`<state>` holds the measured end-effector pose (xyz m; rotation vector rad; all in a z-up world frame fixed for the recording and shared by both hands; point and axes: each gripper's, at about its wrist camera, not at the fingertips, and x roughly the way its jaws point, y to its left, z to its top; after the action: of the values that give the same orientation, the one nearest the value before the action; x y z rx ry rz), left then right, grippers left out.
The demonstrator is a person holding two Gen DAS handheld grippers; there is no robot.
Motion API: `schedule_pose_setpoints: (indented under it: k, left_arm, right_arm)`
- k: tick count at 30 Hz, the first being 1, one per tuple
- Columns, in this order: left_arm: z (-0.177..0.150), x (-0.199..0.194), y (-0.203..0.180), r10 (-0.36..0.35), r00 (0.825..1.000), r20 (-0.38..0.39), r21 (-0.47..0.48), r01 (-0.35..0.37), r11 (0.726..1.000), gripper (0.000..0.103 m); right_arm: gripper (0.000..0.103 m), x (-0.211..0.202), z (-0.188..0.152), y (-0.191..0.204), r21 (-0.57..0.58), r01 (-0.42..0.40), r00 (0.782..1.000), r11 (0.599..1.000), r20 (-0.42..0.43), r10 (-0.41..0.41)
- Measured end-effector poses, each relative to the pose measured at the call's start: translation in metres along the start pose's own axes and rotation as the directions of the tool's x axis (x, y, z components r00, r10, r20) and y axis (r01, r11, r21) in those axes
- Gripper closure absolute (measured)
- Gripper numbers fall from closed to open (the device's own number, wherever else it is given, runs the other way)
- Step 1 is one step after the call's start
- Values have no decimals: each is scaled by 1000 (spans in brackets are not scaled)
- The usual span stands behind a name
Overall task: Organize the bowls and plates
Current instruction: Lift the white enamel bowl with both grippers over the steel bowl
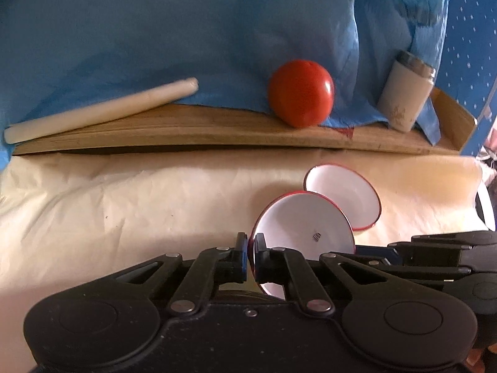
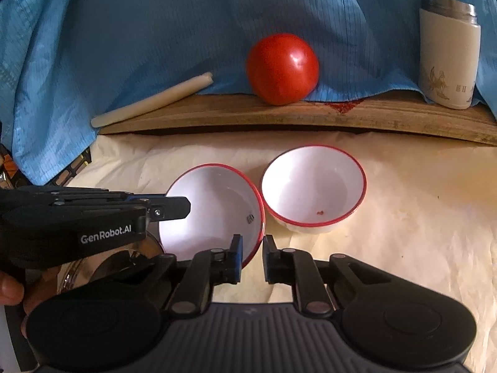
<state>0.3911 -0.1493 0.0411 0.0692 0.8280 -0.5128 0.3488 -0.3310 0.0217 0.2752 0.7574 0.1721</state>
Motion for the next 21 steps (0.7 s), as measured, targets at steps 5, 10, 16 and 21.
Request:
schedule_pose_setpoints:
  k: [5, 10, 16, 21]
  left_arm:
    - [1, -9, 1, 4, 999, 34, -25, -3, 1000, 100]
    - [5, -16, -1, 7, 998, 66, -52, -3, 999, 100]
    - [10, -22, -15, 27, 992, 123, -53, -21, 998, 100]
    - [10, -31, -26, 12, 989, 146, -53, -4, 999, 100]
  right_arm:
    - [90, -8, 2, 2, 2, -4, 999, 1000, 38, 4]
    - [90, -17, 5, 5, -4, 9, 997, 1000, 75, -9]
    - [91, -25, 8, 1, 17, 31, 992, 999, 119, -33]
    - [91, -39, 7, -3, 28, 34, 988, 999, 150, -38]
